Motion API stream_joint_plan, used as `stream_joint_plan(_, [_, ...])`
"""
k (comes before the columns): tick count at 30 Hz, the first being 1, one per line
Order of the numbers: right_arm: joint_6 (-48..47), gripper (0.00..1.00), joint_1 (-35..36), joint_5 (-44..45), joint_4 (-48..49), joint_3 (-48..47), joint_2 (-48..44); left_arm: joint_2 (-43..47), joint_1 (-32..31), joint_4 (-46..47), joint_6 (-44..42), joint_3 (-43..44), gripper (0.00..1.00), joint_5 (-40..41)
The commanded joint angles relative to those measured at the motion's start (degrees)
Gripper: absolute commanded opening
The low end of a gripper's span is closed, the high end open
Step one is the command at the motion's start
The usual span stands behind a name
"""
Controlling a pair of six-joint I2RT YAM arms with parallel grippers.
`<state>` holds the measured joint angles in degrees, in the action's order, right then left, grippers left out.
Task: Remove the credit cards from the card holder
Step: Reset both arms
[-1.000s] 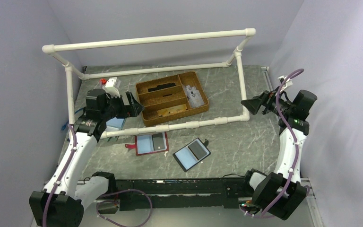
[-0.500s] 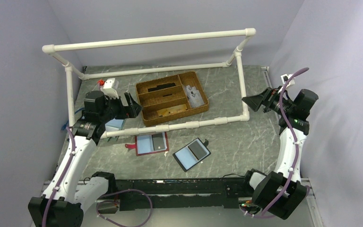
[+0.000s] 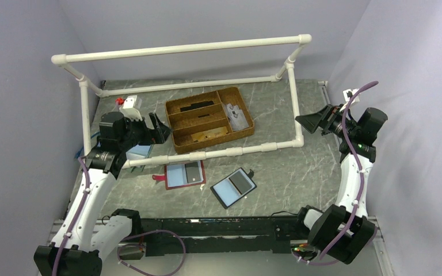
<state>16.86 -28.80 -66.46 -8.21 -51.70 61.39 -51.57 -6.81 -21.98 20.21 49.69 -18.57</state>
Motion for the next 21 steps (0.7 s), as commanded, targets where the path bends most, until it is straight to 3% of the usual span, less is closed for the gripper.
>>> stream_joint_plan(1, [3.18,1.0,-0.25,-1.48,4.31,0.29,-0.11,1.22,0.39,1.28,-1.54,-0.38,0.99,-1.13])
stream_joint_plan(21, [9.29,1.0,-0.29,-0.24,5.27,1.01,-0.47,0.84,0.48,1.31,-1.57,-0.74,1.0,-1.84])
